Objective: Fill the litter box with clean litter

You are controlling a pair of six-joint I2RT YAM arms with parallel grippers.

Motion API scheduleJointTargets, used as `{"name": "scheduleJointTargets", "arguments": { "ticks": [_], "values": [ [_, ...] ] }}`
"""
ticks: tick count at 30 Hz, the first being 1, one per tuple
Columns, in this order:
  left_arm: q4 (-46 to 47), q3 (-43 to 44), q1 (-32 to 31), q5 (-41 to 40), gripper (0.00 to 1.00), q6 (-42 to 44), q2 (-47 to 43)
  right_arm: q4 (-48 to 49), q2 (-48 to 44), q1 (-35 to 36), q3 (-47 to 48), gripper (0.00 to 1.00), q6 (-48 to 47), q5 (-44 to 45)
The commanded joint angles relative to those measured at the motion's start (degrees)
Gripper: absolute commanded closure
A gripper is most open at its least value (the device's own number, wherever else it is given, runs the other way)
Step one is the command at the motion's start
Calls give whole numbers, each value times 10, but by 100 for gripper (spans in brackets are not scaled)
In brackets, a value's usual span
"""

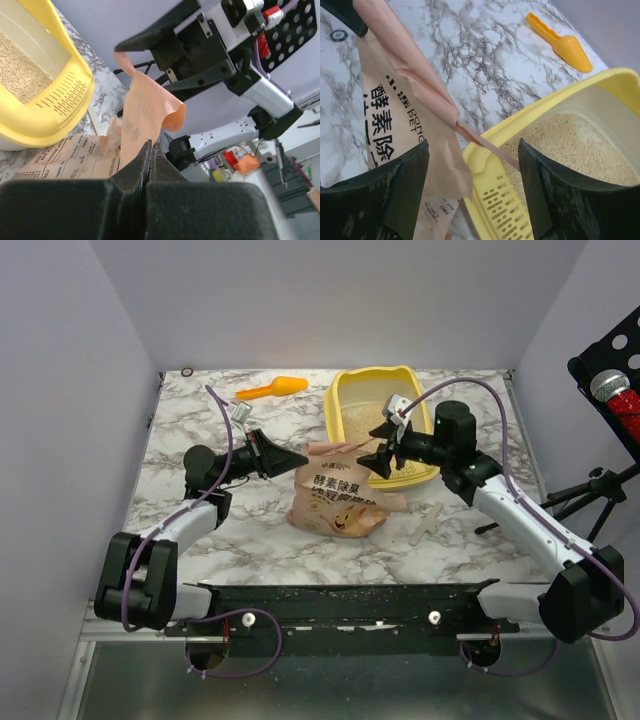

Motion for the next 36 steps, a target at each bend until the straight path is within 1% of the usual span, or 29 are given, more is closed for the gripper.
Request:
{"name": "scheduleJointTargets", "arguments": {
  "ticks": [1,5,9,11,13,15,21,26,28,29,31,32,33,34,35,36],
  "values": [
    [-146,30,-18,4,100,163,-72,-26,46,1,54,20,-140,-111],
    [-234,40,-26,7,100,224,-98,-71,80,1,100,20,-174,-171],
    [-322,46,-26,2,100,289,-126,-156,109,1,148,20,-213,-244],
    [-341,46,-26,-1,100,308,-139,-205,125,0,172,21,-234,-274],
    [-340,43,-26,-3,100,311,-144,-228,136,3,173,21,-245,-286],
    [-330,41,-26,-3,100,307,-147,-228,144,6,167,21,-249,-282],
    [-257,27,-26,9,100,268,-155,-225,165,23,169,21,-251,-267],
    [-250,23,-26,13,100,267,-165,-224,182,36,173,21,-253,-254],
    [-249,23,-26,14,100,267,-168,-225,187,39,174,22,-249,-253],
    [-248,23,-26,15,100,268,-168,-229,188,41,174,28,-248,-252],
    [-244,22,-26,14,100,269,-173,-254,194,43,181,61,-248,-253],
    [-244,22,-26,11,100,270,-176,-266,195,44,184,80,-248,-252],
    [-246,22,-26,9,100,276,-181,-280,195,45,183,93,-251,-250],
    [-255,25,-26,7,100,286,-186,-288,192,47,179,99,-254,-244],
    [-275,33,-26,2,100,302,-189,-288,185,48,172,99,-249,-236],
    [-317,47,-26,1,100,335,-195,-286,174,50,161,100,-249,-232]
  ]
}}
